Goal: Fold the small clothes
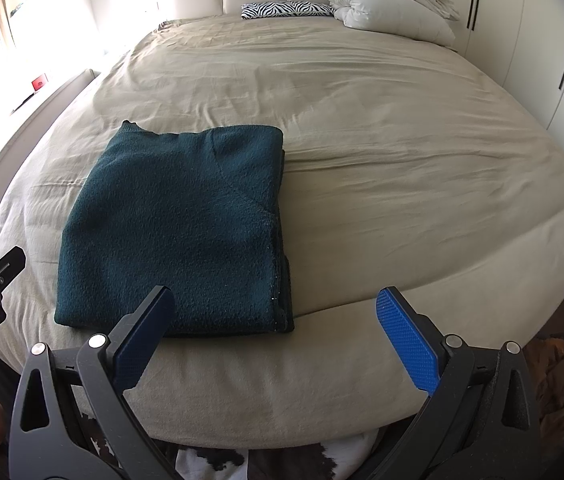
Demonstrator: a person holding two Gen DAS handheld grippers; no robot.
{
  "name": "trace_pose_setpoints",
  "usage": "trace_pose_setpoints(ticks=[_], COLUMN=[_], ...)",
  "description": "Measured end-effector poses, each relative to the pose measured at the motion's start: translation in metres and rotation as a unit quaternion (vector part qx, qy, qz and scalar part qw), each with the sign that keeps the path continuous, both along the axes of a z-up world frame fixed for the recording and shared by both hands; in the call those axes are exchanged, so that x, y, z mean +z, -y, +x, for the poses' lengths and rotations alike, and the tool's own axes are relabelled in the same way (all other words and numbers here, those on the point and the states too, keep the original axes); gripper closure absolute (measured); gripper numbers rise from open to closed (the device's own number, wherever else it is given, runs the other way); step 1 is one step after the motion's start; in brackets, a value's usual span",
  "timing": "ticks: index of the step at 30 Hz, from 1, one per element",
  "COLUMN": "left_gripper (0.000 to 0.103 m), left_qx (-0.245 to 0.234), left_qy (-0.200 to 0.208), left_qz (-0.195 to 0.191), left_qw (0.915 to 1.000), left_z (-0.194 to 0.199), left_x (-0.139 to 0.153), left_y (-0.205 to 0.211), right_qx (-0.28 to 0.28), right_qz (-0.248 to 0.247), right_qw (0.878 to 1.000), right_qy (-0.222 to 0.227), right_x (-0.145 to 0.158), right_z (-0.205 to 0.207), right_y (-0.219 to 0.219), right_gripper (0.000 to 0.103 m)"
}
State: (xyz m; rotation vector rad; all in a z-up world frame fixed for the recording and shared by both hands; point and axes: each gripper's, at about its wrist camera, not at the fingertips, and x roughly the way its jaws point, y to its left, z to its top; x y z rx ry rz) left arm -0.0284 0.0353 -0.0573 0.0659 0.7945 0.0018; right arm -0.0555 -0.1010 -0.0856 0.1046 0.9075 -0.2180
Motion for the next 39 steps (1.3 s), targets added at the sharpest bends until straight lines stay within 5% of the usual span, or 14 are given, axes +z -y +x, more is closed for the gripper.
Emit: trace_pose_setpoints(ticks=[39], left_gripper=[0.000], left_qx=[0.001], left_qy=[-0.003], left_qz=[0.000], left_qw=[1.0000], left_z=[0.0003], left_x=[-0.0030], left_y=[0.0004], right_qx=[0.001], right_qz=[0.006], right_qw=[1.000], right_qy=[-0.005], right_x=[-0.0043], right_z=[-0.0010], right_y=[-0.0006], right_gripper=[0.000])
